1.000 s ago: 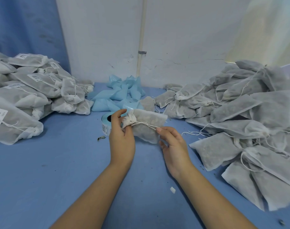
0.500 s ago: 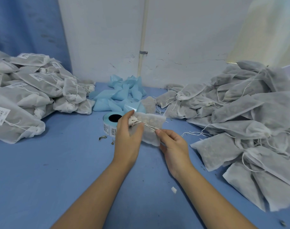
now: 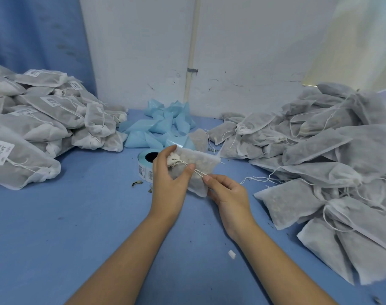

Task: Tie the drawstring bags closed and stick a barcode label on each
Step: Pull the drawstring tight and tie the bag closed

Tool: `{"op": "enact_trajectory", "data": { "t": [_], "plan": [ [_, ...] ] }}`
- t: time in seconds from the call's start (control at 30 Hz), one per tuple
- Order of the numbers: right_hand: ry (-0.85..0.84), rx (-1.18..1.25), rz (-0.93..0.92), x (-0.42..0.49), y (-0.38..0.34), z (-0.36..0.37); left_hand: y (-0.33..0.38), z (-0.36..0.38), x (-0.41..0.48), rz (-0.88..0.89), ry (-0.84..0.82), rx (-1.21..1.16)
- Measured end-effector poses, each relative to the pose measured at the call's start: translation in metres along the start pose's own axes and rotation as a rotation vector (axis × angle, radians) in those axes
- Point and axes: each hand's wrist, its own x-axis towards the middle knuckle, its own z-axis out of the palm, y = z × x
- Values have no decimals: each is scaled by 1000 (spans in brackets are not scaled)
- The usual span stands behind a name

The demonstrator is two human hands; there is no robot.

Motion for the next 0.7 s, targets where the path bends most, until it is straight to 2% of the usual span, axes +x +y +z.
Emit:
{"op": "enact_trajectory", "data": {
  "t": [0.13,0.2,0.43,0.63,0.7],
  "plan": [
    [3,1,8,1,1,-1,3,4,3,-190,84,-217],
    [-16,17,15,1,0,-1,2,5,7,-281,61,-330],
    [-22,176,1,2,-2,-2,5,5,6,-274,-43,-394],
    [-42,-14,-90,-2,-2,3,7,6,5,-337,-38,-480],
    [-46,3,-93,-2,-2,1,7,5,5,-353,-44,-502]
  ]
}}
